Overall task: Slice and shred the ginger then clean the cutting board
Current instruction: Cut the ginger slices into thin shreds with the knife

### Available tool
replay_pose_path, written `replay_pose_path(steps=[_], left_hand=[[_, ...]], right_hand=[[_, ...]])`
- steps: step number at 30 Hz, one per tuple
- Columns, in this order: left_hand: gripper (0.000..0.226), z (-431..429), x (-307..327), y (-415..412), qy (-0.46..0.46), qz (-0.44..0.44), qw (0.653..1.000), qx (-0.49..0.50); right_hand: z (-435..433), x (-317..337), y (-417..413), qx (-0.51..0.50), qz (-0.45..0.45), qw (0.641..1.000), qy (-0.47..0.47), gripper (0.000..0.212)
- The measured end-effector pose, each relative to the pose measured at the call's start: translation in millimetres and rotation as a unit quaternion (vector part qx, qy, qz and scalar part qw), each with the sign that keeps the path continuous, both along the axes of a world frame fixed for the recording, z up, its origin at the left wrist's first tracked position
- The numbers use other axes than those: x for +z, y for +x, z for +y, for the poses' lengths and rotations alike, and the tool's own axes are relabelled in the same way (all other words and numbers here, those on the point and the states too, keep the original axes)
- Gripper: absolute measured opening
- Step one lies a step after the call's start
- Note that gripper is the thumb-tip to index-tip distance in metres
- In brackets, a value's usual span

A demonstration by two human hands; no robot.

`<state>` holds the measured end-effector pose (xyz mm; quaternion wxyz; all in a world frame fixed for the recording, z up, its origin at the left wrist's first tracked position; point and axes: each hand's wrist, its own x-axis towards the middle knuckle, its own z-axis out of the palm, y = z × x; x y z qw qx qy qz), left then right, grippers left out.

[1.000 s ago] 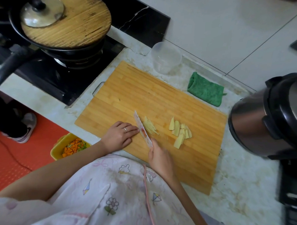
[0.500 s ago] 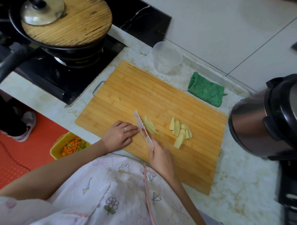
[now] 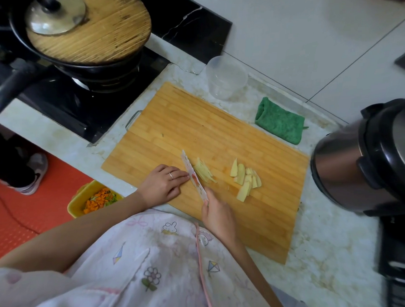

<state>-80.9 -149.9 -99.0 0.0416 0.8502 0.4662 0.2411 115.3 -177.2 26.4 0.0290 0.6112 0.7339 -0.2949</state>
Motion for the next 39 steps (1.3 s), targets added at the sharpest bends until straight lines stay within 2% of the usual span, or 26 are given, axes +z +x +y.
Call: replay_pose_path(steps=[7, 23, 33, 39], left_hand=[[0.030, 0, -1, 1, 0.008, -0.012, 1.000, 0.001], [0.026, 0, 3, 4, 0.035, -0.023, 0.999, 0.007], [0.031, -2, 6, 5, 0.006, -0.026, 0.999, 0.046], [0.033, -2, 10, 5, -0.002, -0.012, 0.999, 0.051]], right_hand=[[1, -4, -6, 0.010, -0.039, 0.999, 0.008, 0.040], [-1, -12, -9, -0.006, -0.039, 0.999, 0.006, 0.037], [16, -15, -17, 0.000, -0.015, 0.999, 0.029, 0.037], [4, -12, -3, -0.011, -0.006, 1.000, -0.009, 0.038]])
